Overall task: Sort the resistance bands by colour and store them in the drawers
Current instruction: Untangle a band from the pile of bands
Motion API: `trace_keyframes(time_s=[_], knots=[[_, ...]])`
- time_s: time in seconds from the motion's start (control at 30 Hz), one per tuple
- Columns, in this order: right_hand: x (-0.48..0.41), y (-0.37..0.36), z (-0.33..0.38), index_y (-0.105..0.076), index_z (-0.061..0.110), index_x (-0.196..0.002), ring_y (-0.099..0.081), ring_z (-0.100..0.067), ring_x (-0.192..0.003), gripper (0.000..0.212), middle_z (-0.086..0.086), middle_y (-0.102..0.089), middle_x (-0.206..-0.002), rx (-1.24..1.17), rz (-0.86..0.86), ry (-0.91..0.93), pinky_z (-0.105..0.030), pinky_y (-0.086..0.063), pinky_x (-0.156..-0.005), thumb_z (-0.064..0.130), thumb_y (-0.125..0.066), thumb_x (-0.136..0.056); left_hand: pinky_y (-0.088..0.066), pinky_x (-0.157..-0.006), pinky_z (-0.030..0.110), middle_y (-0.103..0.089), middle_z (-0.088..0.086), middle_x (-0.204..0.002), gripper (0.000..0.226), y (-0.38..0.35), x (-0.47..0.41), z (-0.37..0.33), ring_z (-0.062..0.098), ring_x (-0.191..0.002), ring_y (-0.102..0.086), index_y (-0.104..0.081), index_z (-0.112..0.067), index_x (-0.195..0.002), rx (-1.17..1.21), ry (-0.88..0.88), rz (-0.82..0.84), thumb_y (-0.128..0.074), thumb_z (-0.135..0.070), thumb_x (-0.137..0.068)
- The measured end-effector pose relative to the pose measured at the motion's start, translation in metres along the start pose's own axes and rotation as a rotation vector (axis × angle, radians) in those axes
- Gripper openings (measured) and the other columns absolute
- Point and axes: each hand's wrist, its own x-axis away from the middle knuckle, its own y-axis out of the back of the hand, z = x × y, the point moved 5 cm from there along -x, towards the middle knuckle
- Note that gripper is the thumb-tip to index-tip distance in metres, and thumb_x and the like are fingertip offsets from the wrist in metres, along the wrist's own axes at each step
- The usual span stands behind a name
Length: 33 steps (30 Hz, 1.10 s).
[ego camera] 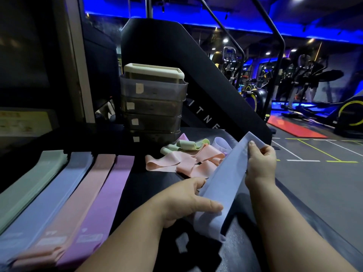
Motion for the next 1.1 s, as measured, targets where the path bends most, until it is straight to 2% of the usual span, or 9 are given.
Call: trace_keyframes(time_s=[0.13, 0.23, 0.37, 0.5, 0.63, 0.77, 0.9, 0.97, 1.1], knots=[[-0.002, 0.004, -0.003, -0.05, 0.025, -0.083, -0.055, -0.021, -0.081, 0.021, -0.006, -0.057, -0.089, 0.023, -0.025, -0.009, -0.038, -0.048, -0.073, 0.042, -0.063, -0.082, -0.048, -0.088, 0.043, -0.074, 0.01, -0.1, 0.04, 0.0, 0.009, -0.009, 0.026, -0.09, -0.067, -0.069, -0.016, -0.104, 0.009, 0.05, -0.011, -0.077, -0.021, -0.065], [-0.006, 0.01, -0.008, -0.05, 0.026, -0.081, -0.057, -0.023, -0.082, 0.033, -0.007, -0.061, -0.091, 0.031, -0.058, -0.074, -0.042, -0.049, -0.075, 0.054, -0.06, -0.067, -0.05, -0.079, 0.037, -0.073, 0.005, -0.09, 0.036, 0.005, 0.018, -0.014, 0.021, -0.081, -0.066, -0.07, -0.018, -0.093, -0.017, 0.092, -0.05, -0.078, -0.028, -0.059], [0.001, 0.009, -0.012, -0.056, 0.018, -0.085, -0.06, -0.026, -0.075, 0.02, -0.011, -0.063, -0.087, 0.021, -0.026, -0.167, -0.034, -0.048, -0.067, 0.036, -0.056, -0.077, -0.049, -0.061, 0.024, -0.069, 0.004, -0.089, 0.026, 0.012, 0.041, -0.015, 0.016, -0.074, -0.063, -0.064, -0.016, -0.097, -0.067, 0.144, -0.075, -0.075, -0.016, -0.073], [0.011, -0.004, -0.026, -0.061, 0.001, -0.104, -0.07, -0.035, -0.085, 0.045, -0.016, -0.072, -0.098, 0.036, 0.104, -0.232, -0.034, -0.053, -0.064, 0.032, -0.052, -0.073, -0.049, -0.067, 0.03, -0.07, 0.006, -0.095, 0.036, 0.026, 0.071, -0.005, 0.018, -0.079, -0.064, -0.061, -0.02, -0.096, -0.188, 0.181, -0.198, -0.066, -0.019, -0.06], [0.03, -0.017, -0.022, -0.055, 0.006, -0.112, -0.064, -0.028, -0.09, 0.028, -0.014, -0.065, -0.103, 0.03, 0.136, -0.272, -0.034, -0.053, -0.074, 0.023, -0.049, -0.091, -0.055, -0.077, 0.038, -0.067, -0.003, -0.091, 0.028, 0.047, 0.101, 0.001, 0.018, -0.08, -0.064, -0.059, -0.033, -0.093, -0.424, 0.209, -0.381, -0.058, -0.025, -0.066], [0.039, -0.026, -0.022, -0.051, -0.001, -0.127, -0.06, -0.024, -0.082, 0.038, -0.022, -0.063, -0.111, 0.055, 0.178, -0.272, -0.04, -0.052, -0.079, 0.018, -0.055, -0.094, -0.045, -0.062, 0.026, -0.062, -0.008, -0.092, 0.015, 0.057, 0.122, -0.008, 0.012, -0.074, -0.056, -0.057, -0.031, -0.094, -0.593, 0.157, -0.501, -0.048, -0.021, -0.087], [0.051, -0.047, -0.017, -0.056, -0.004, -0.101, -0.047, -0.019, -0.063, 0.019, -0.009, -0.049, -0.075, 0.055, 0.251, -0.322, -0.028, -0.04, -0.061, 0.013, -0.054, -0.092, -0.044, -0.063, 0.025, -0.061, -0.011, -0.082, 0.012, 0.075, 0.147, -0.02, 0.01, -0.073, -0.055, -0.059, -0.032, -0.085, -0.669, 0.076, -0.592, -0.051, -0.024, -0.09], [0.057, -0.062, -0.016, -0.053, 0.008, -0.081, -0.04, -0.017, -0.058, 0.013, -0.009, -0.041, -0.07, 0.075, 0.294, -0.362, -0.025, -0.033, -0.054, 0.009, -0.049, -0.094, -0.051, -0.071, 0.028, -0.064, -0.01, -0.084, 0.013, 0.087, 0.16, -0.022, 0.012, -0.077, -0.059, -0.061, -0.031, -0.085, -0.653, 0.059, -0.625, -0.052, -0.023, -0.09], [0.074, -0.096, -0.013, -0.047, 0.014, -0.078, -0.038, -0.011, -0.051, 0.018, -0.006, -0.038, -0.067, 0.124, 0.398, -0.444, -0.019, -0.028, -0.043, 0.006, -0.047, -0.094, -0.055, -0.073, 0.034, -0.067, -0.008, -0.084, 0.014, 0.113, 0.188, -0.017, 0.014, -0.072, -0.061, -0.061, -0.031, -0.083, -0.624, 0.053, -0.7, -0.052, -0.022, -0.091]])
